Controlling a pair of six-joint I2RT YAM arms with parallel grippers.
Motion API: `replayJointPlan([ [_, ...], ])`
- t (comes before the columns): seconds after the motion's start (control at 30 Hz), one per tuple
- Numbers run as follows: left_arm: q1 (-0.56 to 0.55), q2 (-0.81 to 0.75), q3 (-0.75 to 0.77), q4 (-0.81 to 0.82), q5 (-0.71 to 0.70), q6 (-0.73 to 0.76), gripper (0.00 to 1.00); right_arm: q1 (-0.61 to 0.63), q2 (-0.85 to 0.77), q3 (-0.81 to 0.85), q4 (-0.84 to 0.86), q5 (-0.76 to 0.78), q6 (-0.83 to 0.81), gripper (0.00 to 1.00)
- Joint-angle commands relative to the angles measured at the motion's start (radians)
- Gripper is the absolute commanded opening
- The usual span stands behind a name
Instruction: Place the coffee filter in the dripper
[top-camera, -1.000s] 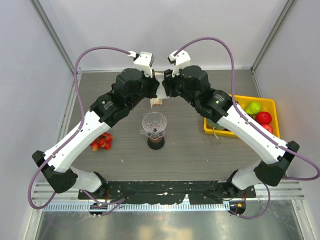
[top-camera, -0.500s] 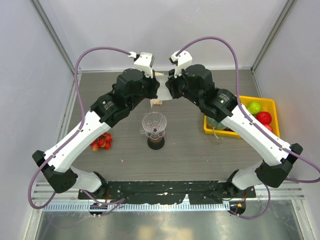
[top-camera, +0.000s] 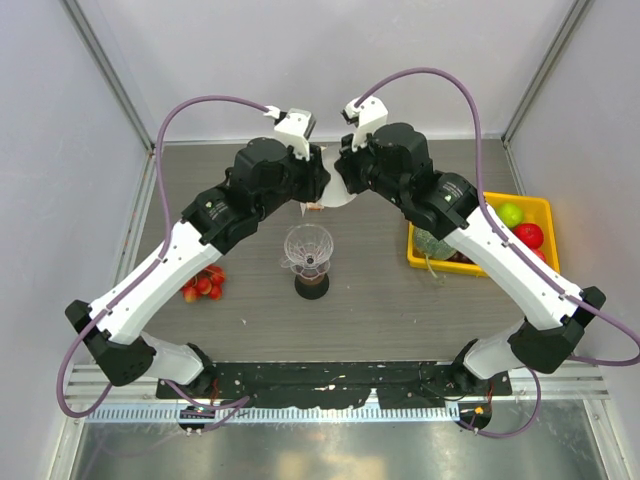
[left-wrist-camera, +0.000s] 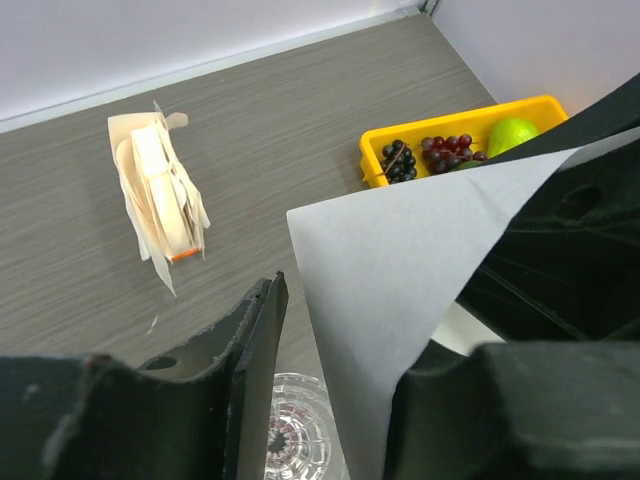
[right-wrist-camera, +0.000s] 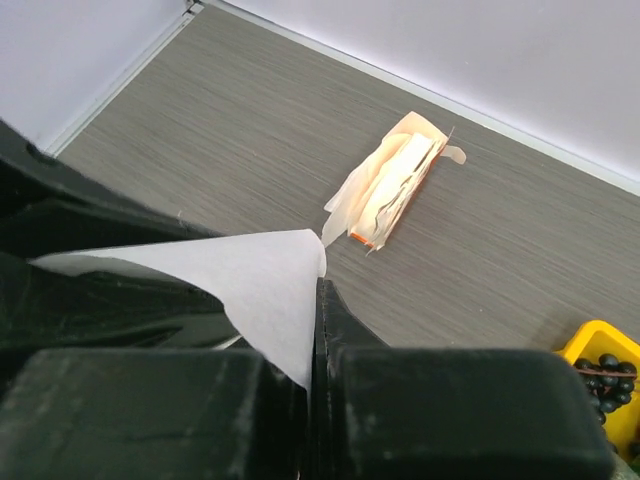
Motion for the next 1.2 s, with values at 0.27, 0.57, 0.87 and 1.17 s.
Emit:
replayJointPlan([
  [0.27, 0.002, -0.043, 0.014, -0.019, -0.033, 0.119, 0.44, -0.031, -0.051, -0.033, 0.005, -0.244, -0.179, 0.06],
  [0.57, -0.001, -0.012, 0.050, -0.033, -0.025, 0.108, 0.26, -0.028, 0.036, 0.064, -0.094, -0.272, -0.222, 0.07],
  [0.87, -0.001, -0.061, -0.016, 0.039, -0.108, 0.037, 0.00, -0.039, 0.007, 0.049, -0.045, -0.180, -0.135, 0.60],
  [1.17, -0.001, -0.053, -0.021, 0.088, -0.203, -0.044, 0.00, -0.040, -0.017, 0.025, -0.017, -0.120, 0.000, 0.83],
])
